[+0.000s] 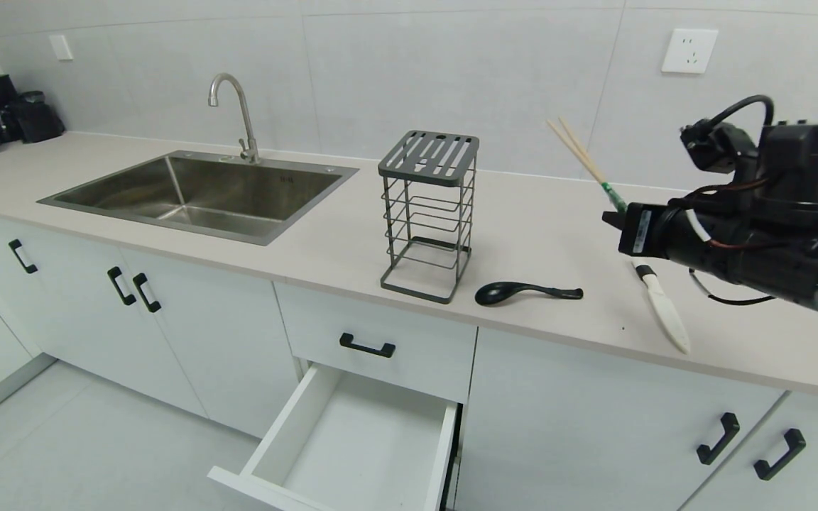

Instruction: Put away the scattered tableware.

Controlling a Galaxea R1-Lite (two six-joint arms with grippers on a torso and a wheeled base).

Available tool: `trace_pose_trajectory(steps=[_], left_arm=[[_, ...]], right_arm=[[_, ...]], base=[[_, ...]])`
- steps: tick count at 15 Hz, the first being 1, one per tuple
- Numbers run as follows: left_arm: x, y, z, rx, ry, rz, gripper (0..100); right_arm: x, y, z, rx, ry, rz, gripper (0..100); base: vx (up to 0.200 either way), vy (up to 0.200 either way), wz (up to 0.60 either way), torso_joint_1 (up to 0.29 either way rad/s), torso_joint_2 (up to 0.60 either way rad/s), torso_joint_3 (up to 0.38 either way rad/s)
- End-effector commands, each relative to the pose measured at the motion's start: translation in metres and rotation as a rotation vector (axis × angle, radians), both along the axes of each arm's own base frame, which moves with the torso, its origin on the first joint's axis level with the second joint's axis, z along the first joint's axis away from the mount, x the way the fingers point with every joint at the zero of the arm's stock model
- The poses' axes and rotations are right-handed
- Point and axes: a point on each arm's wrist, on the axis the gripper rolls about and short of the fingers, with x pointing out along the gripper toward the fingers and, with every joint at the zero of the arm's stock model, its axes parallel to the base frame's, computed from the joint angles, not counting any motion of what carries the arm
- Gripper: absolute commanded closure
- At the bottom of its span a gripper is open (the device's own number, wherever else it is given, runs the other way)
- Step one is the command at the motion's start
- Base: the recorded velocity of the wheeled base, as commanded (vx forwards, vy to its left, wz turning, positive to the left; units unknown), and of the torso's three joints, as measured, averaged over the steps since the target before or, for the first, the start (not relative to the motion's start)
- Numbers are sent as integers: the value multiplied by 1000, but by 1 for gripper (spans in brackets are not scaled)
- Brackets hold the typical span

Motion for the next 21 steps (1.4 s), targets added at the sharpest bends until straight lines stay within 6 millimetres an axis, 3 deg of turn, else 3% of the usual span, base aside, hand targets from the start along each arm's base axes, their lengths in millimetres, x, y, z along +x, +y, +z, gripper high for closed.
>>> trace_pose_trajectory(steps=[1,4,7,10,13,16,19,21], left_arm=[[0,0,0,0,1,0,0],[0,0,0,0,1,0,0],[0,0,0,0,1,0,0],[0,0,0,0,1,0,0],[0,0,0,0,1,0,0],[0,0,0,0,1,0,0],[0,0,0,0,1,0,0],[0,0,0,0,1,0,0]], right_arm=[[-27,1,24,64,-124,92,100],[-45,7,32,104,-211,261,100],[-79,25,18,81,-184,578,100],[-91,48,9,29,-170,744,100],[-93,80,-18,-62,-59,856,100],[-83,109,-50,-171,-1,931,100],[-72,135,-71,-227,30,953,100],[-69,139,-91,-289,84,891,100]], base=[[0,0,0,0,0,0],[0,0,0,0,0,0],[0,0,0,0,0,0],[0,0,0,0,0,0],[0,0,0,0,0,0],[0,0,0,0,0,0],[0,0,0,0,0,0],[0,0,0,0,0,0]])
